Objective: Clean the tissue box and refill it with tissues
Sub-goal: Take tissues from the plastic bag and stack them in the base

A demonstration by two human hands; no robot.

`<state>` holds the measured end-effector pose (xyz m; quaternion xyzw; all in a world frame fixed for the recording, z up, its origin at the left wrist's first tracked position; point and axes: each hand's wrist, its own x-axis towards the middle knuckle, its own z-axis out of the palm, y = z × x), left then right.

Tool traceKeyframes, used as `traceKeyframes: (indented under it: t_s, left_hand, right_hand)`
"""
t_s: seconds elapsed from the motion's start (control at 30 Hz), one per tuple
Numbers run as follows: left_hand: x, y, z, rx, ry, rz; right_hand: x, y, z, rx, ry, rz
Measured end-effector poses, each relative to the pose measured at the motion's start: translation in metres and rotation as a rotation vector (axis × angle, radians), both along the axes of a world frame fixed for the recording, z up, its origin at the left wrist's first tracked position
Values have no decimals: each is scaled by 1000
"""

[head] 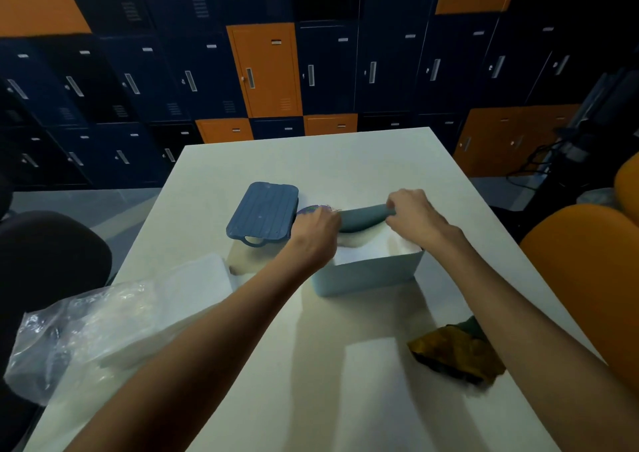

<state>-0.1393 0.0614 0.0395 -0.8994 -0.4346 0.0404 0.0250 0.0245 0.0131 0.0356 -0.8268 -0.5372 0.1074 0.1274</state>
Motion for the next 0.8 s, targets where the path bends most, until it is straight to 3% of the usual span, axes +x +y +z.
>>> traceKeyframes:
  t_s: [0.1,0.2,0.4,0.63,0.73,0.8]
  left_hand:
    - [3,2,-9,73,207,-38]
    - [4,9,-19,102,301,-49]
    - [-1,17,-33,56,328,-36]
    - [-9,20,-27,21,153,-123]
    - [-24,23,-17,60,-88,-200]
    - [-41,26,-9,65,-265,-220]
  right_hand:
    - [-8,5,-9,-233,-46,2]
    - [-10,12,-22,-377,-83,-17]
    - [-2,20,-38,-394,-132,41]
    - [-3,21,-33,-361,-88,41]
    - [-10,21,-24,-297,-88,24]
    - [-19,23,-12,-148,-115,7]
